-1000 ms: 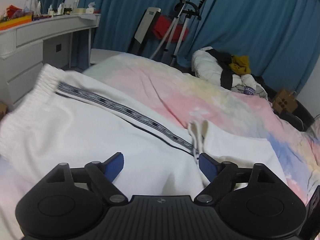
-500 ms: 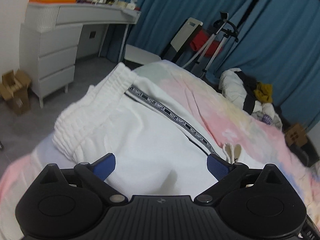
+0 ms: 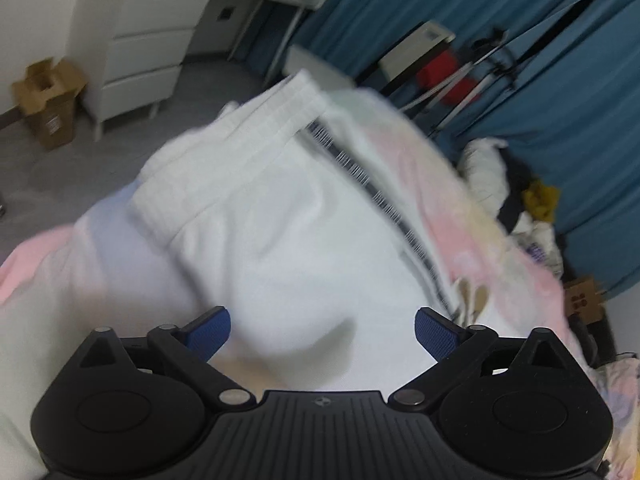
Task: Fold clothes
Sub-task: 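Fold the ribbed cuffs with the right gripper over onto the sweatpants and release, then grasp the ribbed waistband with the left gripper and lift it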
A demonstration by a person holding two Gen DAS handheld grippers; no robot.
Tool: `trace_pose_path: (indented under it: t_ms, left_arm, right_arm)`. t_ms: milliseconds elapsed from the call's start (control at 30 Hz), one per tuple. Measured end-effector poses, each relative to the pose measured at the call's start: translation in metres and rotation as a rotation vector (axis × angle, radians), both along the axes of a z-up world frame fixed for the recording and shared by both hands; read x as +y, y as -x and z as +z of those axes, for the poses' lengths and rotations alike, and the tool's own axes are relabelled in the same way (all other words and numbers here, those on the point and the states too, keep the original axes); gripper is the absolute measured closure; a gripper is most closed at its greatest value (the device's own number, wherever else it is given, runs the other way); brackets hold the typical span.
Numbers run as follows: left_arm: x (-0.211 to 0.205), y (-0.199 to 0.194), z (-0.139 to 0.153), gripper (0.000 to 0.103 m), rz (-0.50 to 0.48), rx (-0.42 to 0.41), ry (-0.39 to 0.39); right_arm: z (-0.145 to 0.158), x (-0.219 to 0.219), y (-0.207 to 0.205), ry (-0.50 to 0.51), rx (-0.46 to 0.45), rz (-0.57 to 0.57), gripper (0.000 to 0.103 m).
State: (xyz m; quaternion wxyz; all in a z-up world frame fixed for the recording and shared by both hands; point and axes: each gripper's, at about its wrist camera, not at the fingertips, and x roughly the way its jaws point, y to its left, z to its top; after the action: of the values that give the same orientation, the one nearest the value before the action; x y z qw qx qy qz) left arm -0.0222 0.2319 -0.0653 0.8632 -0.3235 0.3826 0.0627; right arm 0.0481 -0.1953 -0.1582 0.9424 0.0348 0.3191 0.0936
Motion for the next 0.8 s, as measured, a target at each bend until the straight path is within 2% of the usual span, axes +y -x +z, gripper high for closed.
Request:
trace_pose_path:
  t_ms: [133, 233, 267, 400, 467, 500, 533, 567, 667, 733, 800]
  left_arm:
    - [0.003, -0.005, -0.014, 0.002, 0.049, 0.064, 0.028]
    - [0.016, -0.014, -0.027, 0.004, 0.135, 0.048, 0.057]
    - [0.021, -0.018, -0.031, 0.010, 0.190, 0.055, 0.034]
    - [0.039, -0.029, -0.039, 0.026, 0.322, 0.049, 0.038]
    - [0.045, -0.029, -0.038, 0.043, 0.357, 0.019, 0.038]
    - [0.044, -0.029, -0.037, 0.052, 0.355, 0.004, 0.038]
    - [0.041, -0.028, -0.035, 0.067, 0.341, -0.017, 0.029]
    - [0.038, -0.028, -0.033, 0.078, 0.328, -0.040, 0.019]
    - [0.012, -0.023, -0.009, 0.087, 0.273, -0.156, -0.111]
    - [-0.012, -0.019, 0.010, 0.089, 0.227, -0.249, -0.208]
    - [-0.046, -0.019, 0.034, 0.089, 0.174, -0.332, -0.260]
  right_arm:
    - [0.002, -0.003, -0.001, -0.031, 0.008, -0.010, 0.017]
    - [0.003, -0.003, 0.000, -0.032, 0.009, -0.021, 0.017]
    - [0.003, -0.003, 0.000, -0.026, 0.009, -0.023, 0.017]
    - [0.001, 0.003, -0.001, 0.032, -0.004, -0.023, 0.017]
    - [0.001, 0.002, -0.002, 0.033, -0.007, -0.023, 0.017]
    - [0.001, 0.002, -0.002, 0.033, -0.008, -0.023, 0.017]
    - [0.001, 0.001, -0.001, 0.031, -0.008, -0.024, 0.017]
    - [0.001, 0.000, -0.001, 0.028, -0.007, -0.024, 0.017]
    - [0.004, -0.004, -0.001, 0.005, 0.003, -0.030, 0.019]
    - [0.008, -0.010, 0.000, -0.025, 0.010, -0.039, 0.019]
    - [0.016, -0.018, 0.002, -0.051, 0.006, -0.058, 0.019]
